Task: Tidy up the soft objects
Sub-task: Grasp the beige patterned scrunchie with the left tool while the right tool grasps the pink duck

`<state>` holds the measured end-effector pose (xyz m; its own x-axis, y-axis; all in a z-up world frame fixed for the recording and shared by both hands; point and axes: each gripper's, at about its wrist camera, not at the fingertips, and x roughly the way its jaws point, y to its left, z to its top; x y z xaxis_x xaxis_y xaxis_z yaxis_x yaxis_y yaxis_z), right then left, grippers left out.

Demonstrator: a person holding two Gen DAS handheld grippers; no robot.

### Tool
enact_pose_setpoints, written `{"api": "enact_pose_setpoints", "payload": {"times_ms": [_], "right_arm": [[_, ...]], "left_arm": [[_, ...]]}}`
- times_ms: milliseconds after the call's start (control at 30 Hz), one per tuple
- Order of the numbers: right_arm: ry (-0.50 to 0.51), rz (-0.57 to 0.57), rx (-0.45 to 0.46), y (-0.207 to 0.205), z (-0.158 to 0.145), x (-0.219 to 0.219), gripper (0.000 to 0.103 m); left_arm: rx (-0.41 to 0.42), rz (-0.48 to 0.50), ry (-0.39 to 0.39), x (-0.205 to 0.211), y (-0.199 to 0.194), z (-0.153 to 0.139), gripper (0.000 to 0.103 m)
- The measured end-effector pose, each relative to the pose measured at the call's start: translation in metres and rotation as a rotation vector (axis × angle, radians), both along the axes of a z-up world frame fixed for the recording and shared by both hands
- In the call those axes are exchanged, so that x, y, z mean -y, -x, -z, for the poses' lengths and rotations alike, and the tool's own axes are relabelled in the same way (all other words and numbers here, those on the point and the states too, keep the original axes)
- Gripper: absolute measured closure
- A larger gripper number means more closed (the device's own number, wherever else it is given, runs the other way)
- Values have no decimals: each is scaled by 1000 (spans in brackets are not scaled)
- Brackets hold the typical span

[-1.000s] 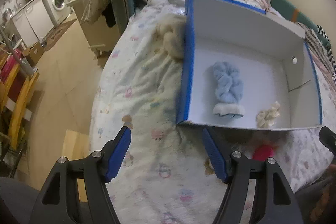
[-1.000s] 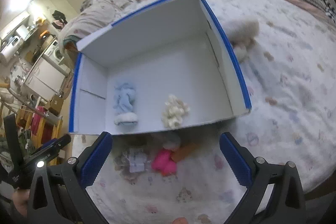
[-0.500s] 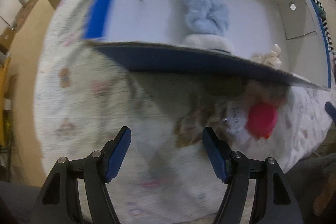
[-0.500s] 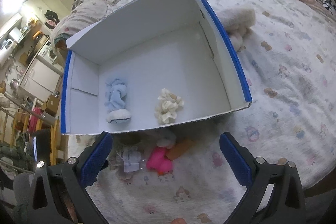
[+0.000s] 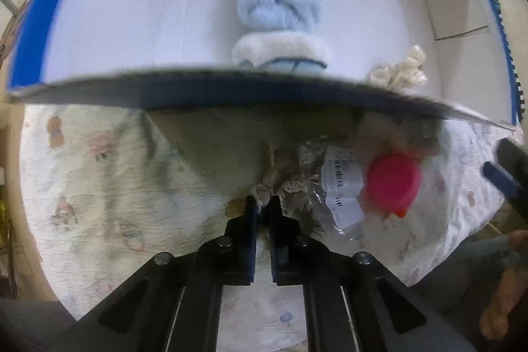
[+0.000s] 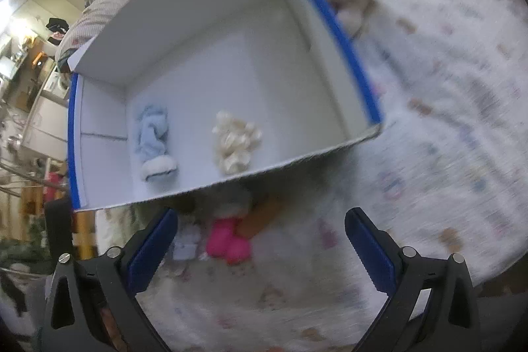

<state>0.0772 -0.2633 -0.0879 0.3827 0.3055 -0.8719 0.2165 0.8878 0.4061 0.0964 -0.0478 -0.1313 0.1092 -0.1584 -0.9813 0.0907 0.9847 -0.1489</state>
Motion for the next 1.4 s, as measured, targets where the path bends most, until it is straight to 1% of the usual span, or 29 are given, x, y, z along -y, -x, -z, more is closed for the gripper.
{"api": "enact_pose_setpoints", "payload": {"times_ms": [67, 100, 133, 167, 233, 267, 400, 433, 500, 533, 567, 600, 633, 667, 733, 767, 800, 900, 1000, 1133, 1267, 1400], "right_arm": [[-59, -9, -36, -2, 10, -2, 0], [-82, -16, -51, -3, 14, -4, 0], [-110, -25, -69, -4, 20, -7, 5], [-137, -34, -88, -5, 25, -10, 13], [-168, -46, -127, -6, 35, -17, 18], [-174, -52, -148, -7, 41, -22, 19], [-173, -63, -208, -13, 59, -39, 20], [-176, -64, -217, -15, 61, -41, 25], [-159, -41, -218, -17, 64, -43, 28], [-152, -37, -220, -17, 65, -43, 35], [-147, -38, -224, -17, 66, -44, 46], [-142, -43, -229, -16, 66, -45, 49], [-139, -47, -232, -16, 66, -46, 49], [-139, -54, -235, -14, 67, -47, 49], [-155, -54, -244, -12, 71, -47, 49], [-153, -58, -241, -11, 71, -49, 58], [-151, -72, -231, -11, 70, -51, 61], [-118, -111, -181, -9, 59, -59, 61], [-127, -129, -160, -4, 50, -63, 61], [-112, -139, -158, 7, 50, -65, 61], [-97, -157, -136, 9, 43, -78, 61], [-86, -170, -120, 5, 38, -71, 61]], "left_arm": [[25, 4, 0, -4, 3, -10, 97], [44, 0, -13, -6, 4, -15, 97], [56, -8, -18, -10, 5, -19, 97], [69, -18, -23, -12, 9, -26, 97], [96, -40, -29, -21, 13, -36, 98], [113, -48, -34, -26, 15, -42, 97], [203, -59, -76, -39, 27, -65, 98], [215, -62, -80, -42, 30, -68, 98], [225, -66, -94, -48, 34, -70, 98], [225, -72, -100, -51, 36, -71, 98], [222, -76, -98, -57, 35, -69, 97], [218, -85, -95, -58, 36, -67, 98], [214, -94, -92, -61, 37, -67, 98], [212, -100, -89, -71, 32, -64, 98], [212, -106, -86, -71, 32, -65, 98], [213, -105, -86, -71, 32, -65, 98], [215, -102, -88, -66, 31, -64, 98], [221, -84, -100, -57, 29, -62, 98], [230, -82, -111, -55, 28, -63, 98], [233, -88, -112, -55, 26, -64, 98], [238, -77, -116, -51, 27, -64, 98], [252, -70, -126, -48, 28, -66, 98]]}}
